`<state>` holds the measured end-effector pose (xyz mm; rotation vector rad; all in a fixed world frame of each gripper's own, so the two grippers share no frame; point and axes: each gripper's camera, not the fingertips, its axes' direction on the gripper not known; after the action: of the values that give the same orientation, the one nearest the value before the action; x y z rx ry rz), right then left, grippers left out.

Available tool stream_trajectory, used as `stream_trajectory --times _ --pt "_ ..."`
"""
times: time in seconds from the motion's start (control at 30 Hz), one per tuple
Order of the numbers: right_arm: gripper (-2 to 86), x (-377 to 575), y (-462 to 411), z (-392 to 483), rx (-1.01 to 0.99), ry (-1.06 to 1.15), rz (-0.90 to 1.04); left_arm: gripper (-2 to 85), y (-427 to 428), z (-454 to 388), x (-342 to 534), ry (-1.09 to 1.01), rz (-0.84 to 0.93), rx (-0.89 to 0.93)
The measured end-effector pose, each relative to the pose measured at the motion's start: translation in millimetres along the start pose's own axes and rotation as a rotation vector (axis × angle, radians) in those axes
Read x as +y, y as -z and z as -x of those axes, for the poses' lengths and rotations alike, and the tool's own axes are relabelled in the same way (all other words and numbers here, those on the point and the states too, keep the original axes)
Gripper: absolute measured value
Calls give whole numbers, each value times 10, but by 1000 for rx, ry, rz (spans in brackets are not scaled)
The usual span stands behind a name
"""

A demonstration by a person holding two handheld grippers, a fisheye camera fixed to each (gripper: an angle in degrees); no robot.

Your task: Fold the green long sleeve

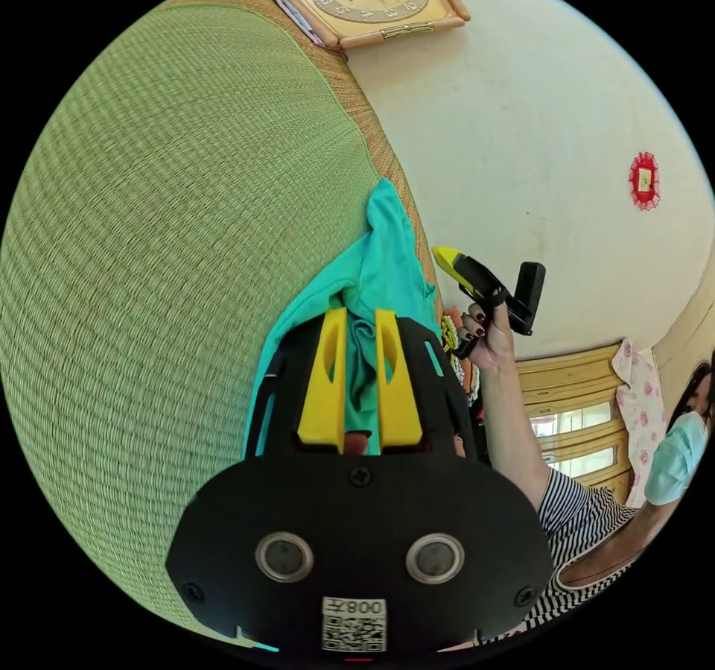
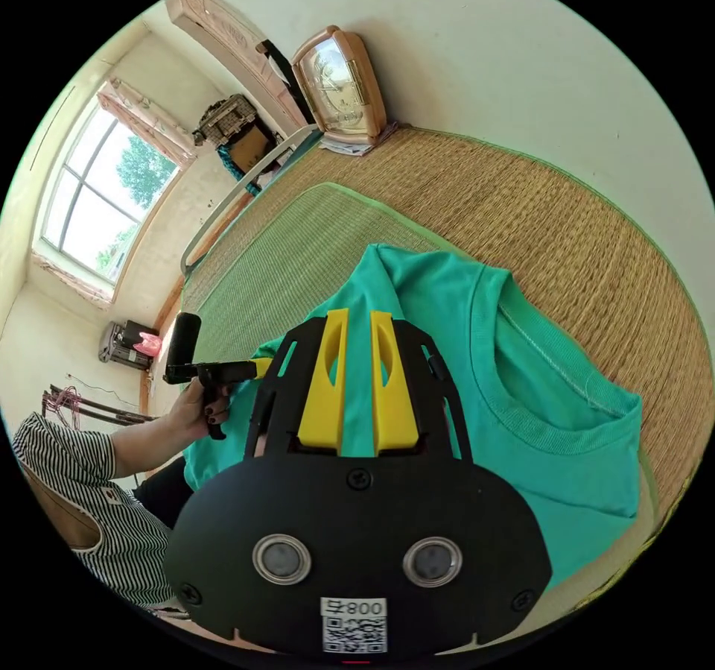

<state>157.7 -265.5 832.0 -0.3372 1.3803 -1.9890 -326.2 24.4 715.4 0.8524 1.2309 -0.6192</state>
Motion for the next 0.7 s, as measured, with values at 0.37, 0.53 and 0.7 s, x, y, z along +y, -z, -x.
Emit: stream_trajectory --times 0.37,0.53,0.7 --pt "34 -652 -703 206 146 38 134 3 351 251 -301 -18 -37 156" --pt "8 -722 -661 300 114 50 91 2 531 295 -410 -31 -97 247" --pt "4 -884 -507 394 27 44 5 1 765 369 -529 -15 -200 261"
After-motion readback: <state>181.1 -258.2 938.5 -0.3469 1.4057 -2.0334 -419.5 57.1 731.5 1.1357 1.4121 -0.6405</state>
